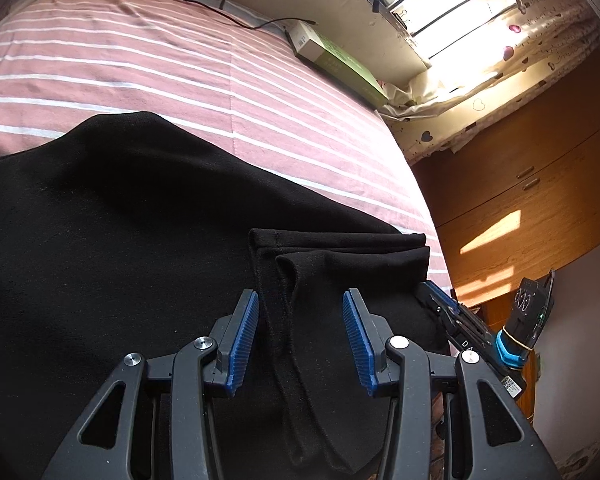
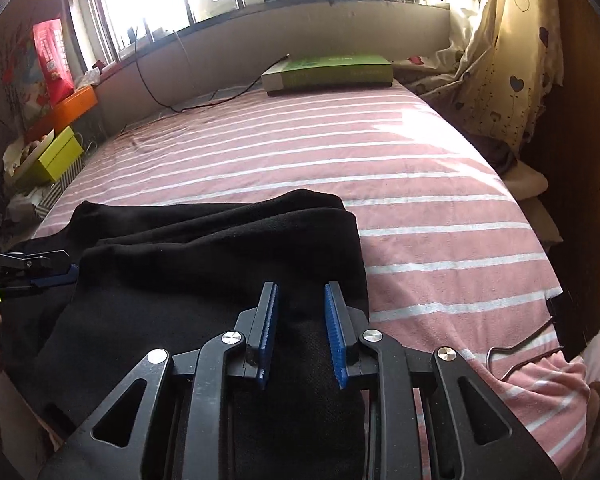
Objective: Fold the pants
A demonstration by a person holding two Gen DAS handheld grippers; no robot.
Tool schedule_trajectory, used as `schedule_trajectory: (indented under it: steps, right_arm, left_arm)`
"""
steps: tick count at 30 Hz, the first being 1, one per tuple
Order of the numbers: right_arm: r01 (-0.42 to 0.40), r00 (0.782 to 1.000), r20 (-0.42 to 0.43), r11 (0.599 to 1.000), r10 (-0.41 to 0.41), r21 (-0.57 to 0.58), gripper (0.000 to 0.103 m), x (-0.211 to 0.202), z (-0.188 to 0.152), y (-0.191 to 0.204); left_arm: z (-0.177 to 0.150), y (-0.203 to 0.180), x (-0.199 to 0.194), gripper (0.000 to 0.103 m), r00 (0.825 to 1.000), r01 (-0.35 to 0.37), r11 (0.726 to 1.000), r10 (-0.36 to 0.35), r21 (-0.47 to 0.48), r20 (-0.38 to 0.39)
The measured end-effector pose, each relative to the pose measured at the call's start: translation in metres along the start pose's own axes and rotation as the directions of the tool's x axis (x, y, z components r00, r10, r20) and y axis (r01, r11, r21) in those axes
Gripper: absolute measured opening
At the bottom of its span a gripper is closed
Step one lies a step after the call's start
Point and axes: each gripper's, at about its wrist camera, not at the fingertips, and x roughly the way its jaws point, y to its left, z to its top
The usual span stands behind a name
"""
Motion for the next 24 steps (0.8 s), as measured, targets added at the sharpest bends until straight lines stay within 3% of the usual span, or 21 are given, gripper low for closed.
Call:
schedule_trajectory:
  steps: [5, 7, 9, 10, 14, 18, 22, 24]
  right_arm:
    - [0.005, 0.999, 0.039, 1.000, -0.004, -0.018, 0.025, -0.009, 0.026, 0.002]
    - [-0.015, 1.000, 0.018, 1.000, 0.015, -0.018, 0.025, 0.002, 0.033, 0.003]
    - [0.010, 0.997, -0.071, 1.000, -0.012, -0.029, 0.025, 0.026, 0.032, 0.004]
    - [0.016, 0.999, -0.041, 0.999, -0.018, -0.049, 0.025, 0.024, 0.031, 0.007]
    - [0.030, 0.998, -0.053, 0.999, -0.031, -0.030, 0.025, 0.019, 0.031, 0.007]
    - [0.007, 1.000, 0.014, 1.000, -0.006, -0.023, 0.025, -0.001, 0.028, 0.015]
    - [0.055, 0.996, -0.058, 0.993, -0.062, -0.102, 0.025, 0.023, 0.020, 0.028]
    - [0.063, 0.997, -0.042, 0.992, -0.068, -0.110, 0.025, 0.023, 0.020, 0.028]
  left_arm:
    - [0.003, 0.002, -0.004, 0.070, 1.000, 0.001, 1.000, -0.001, 0.002, 0.009]
    - [0.002, 0.003, -0.002, 0.071, 1.000, 0.004, 1.000, -0.004, 0.000, 0.002]
    - [0.001, 0.006, -0.001, 0.072, 1.000, 0.005, 1.000, -0.005, -0.009, -0.011]
    - [0.001, 0.006, -0.001, 0.072, 1.000, -0.005, 1.000, 0.004, -0.006, -0.016]
    - [0.000, 0.001, 0.002, 0.073, 0.999, -0.025, 1.000, 0.025, 0.019, -0.023]
    - [-0.004, -0.013, 0.005, 0.073, 0.992, -0.125, 0.985, 0.126, 0.119, -0.006]
    - [-0.009, -0.021, 0.009, 0.073, 0.986, -0.165, 0.973, 0.167, 0.161, 0.006]
    - [-0.011, -0.025, 0.011, 0.073, 0.985, -0.170, 0.967, 0.170, 0.190, 0.017]
